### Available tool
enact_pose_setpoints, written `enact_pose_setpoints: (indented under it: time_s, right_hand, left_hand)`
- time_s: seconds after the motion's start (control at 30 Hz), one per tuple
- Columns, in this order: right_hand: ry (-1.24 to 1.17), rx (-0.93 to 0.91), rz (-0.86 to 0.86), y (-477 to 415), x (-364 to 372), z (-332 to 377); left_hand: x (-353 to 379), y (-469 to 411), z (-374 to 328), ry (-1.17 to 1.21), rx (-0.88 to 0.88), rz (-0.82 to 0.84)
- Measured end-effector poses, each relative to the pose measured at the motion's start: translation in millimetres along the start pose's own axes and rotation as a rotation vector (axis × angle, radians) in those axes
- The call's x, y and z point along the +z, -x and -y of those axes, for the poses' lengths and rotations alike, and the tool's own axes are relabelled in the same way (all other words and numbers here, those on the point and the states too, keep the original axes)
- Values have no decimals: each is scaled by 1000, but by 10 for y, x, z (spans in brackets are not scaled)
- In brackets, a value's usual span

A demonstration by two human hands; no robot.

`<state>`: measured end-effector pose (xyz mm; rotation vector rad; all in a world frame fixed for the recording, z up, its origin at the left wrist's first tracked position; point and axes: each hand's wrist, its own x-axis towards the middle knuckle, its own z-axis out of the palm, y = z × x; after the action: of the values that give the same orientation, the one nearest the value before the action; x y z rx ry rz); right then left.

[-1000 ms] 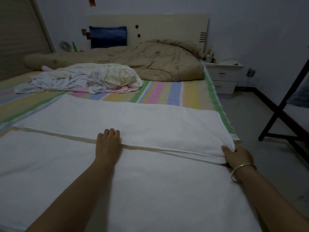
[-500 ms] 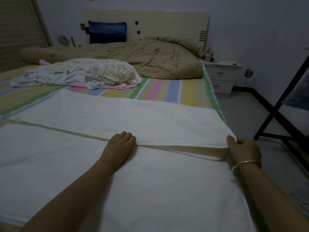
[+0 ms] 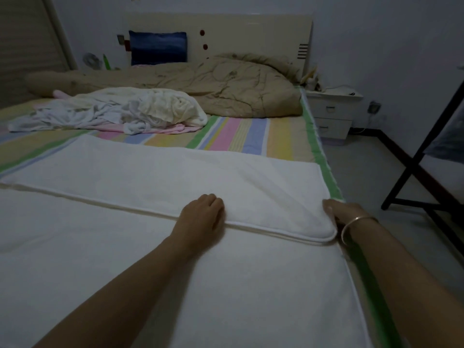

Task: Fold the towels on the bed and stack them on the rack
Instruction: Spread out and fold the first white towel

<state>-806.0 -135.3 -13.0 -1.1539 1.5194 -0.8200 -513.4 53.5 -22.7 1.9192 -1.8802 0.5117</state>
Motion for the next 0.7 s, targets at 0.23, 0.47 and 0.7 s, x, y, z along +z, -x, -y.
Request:
enact_pose_setpoints:
  time_s: [0.23,0.47,0.7]
  right_hand:
    - [-221,48,203,-535,212,540]
    - [-117,-3,259,-952,306,664]
    - [51,-123,98,-1238,325,602]
  left_hand:
    - [254,-712,-692,255,55,244]
    - [650,-636,-869,105,66,681]
    - [659,-704,-813,136,75,726]
